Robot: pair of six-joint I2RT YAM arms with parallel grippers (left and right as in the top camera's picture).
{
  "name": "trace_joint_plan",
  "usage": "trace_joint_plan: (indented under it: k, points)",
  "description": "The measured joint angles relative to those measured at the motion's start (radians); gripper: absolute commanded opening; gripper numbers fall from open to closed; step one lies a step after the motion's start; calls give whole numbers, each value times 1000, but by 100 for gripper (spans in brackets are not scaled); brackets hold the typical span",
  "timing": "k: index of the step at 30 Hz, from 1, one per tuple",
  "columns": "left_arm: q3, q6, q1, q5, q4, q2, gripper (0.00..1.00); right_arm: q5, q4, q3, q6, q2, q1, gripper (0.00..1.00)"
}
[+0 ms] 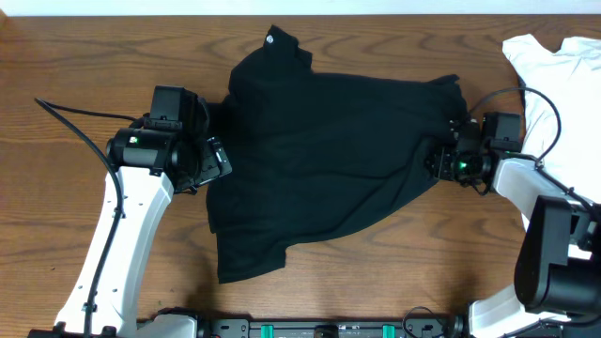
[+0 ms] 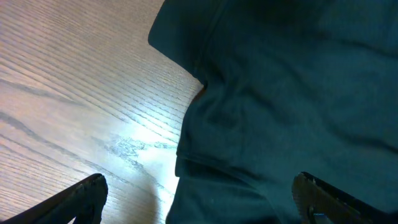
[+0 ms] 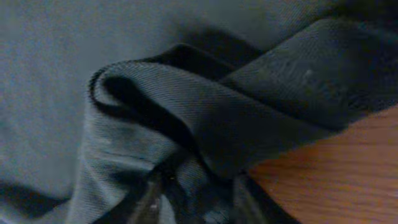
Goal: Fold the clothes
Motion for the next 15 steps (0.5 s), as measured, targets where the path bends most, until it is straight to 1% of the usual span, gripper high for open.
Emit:
trace_joint_plan:
  k: [2, 4, 9, 11, 15]
  points:
    - [0, 0, 0, 0, 0, 0, 96, -5, -2, 0, 2, 5, 5, 13]
    - [0, 0, 0, 0, 0, 0, 96, -8, -9, 0, 6, 6, 6, 8]
    - [0, 0, 0, 0, 0, 0, 96, -15, -64, 8, 6, 6, 5, 4]
    - [0, 0, 0, 0, 0, 0, 96, -14, -106, 21, 6, 6, 6, 1]
    - [0, 0, 0, 0, 0, 0, 97, -12, -199, 57, 6, 6, 5, 1]
